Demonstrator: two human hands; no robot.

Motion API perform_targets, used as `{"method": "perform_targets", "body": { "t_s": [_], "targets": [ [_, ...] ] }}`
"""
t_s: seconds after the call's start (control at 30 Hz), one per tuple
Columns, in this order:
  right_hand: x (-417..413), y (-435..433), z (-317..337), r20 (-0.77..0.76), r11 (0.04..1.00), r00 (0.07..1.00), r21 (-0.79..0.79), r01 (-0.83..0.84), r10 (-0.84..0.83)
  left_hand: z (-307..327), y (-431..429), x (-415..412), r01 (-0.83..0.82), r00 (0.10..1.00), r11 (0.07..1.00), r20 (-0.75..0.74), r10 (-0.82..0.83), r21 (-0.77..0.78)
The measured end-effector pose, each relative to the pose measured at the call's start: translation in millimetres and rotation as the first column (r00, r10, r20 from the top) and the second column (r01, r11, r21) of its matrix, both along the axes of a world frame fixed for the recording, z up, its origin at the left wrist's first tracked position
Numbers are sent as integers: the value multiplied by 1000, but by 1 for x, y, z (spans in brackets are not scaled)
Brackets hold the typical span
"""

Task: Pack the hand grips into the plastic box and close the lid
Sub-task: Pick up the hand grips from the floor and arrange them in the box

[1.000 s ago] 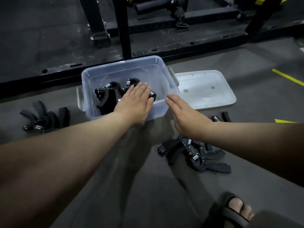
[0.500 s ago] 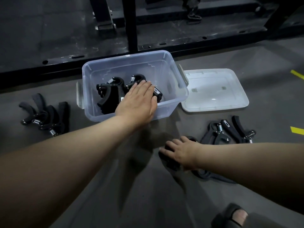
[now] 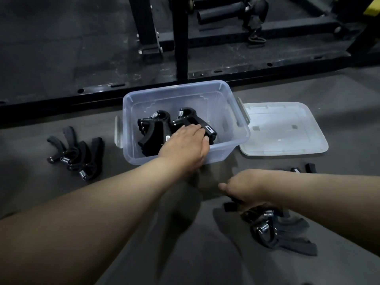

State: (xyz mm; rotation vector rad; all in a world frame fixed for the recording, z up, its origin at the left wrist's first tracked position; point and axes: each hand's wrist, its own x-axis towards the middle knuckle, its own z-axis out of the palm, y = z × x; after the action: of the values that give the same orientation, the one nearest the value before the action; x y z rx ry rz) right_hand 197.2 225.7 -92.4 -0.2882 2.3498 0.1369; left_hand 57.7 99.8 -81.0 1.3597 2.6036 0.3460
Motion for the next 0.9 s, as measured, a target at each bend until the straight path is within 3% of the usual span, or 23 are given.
{"method": "perform_targets", "body": {
  "t_s": [0.1,0.13,0.17,0.27,0.4,0.47,0.6,0.67,0.8,0.9],
  "targets": [
    [-4,12,26,-15,968,979,-154,198,-203,-1,-2,-3,19,1000,1000,-7,-18,14],
    [-6,17,33,12,913,945,-257,318,-326,-1,-3,-4,25,1000,1000,0,-25,17],
    [-7,23,42,85,797,878,-386,465,-471,0,-5,-5,24,1000,999,5,-24,28],
    [-13,39,66,390,224,578,-656,720,-717,2,-13,-8,-22,998,994,63,16,105],
    [-22,51,85,608,-332,316,-717,613,-729,5,-17,-17,-244,943,936,289,167,255],
    [-30,50,85,670,-498,255,-708,501,-697,9,-16,-17,-337,893,891,401,202,302],
    [-47,30,74,663,-601,133,-732,321,-737,11,-12,-14,-424,799,852,570,192,307],
    [-56,16,68,658,-615,98,-740,272,-747,15,-9,-10,-505,682,786,723,110,356],
    [-69,-7,57,693,-658,133,-717,229,-709,31,-6,-9,-693,340,643,934,-105,325],
    [-76,-15,53,638,-604,154,-767,218,-754,32,-4,-15,-746,255,622,965,-60,236]
  ]
}}
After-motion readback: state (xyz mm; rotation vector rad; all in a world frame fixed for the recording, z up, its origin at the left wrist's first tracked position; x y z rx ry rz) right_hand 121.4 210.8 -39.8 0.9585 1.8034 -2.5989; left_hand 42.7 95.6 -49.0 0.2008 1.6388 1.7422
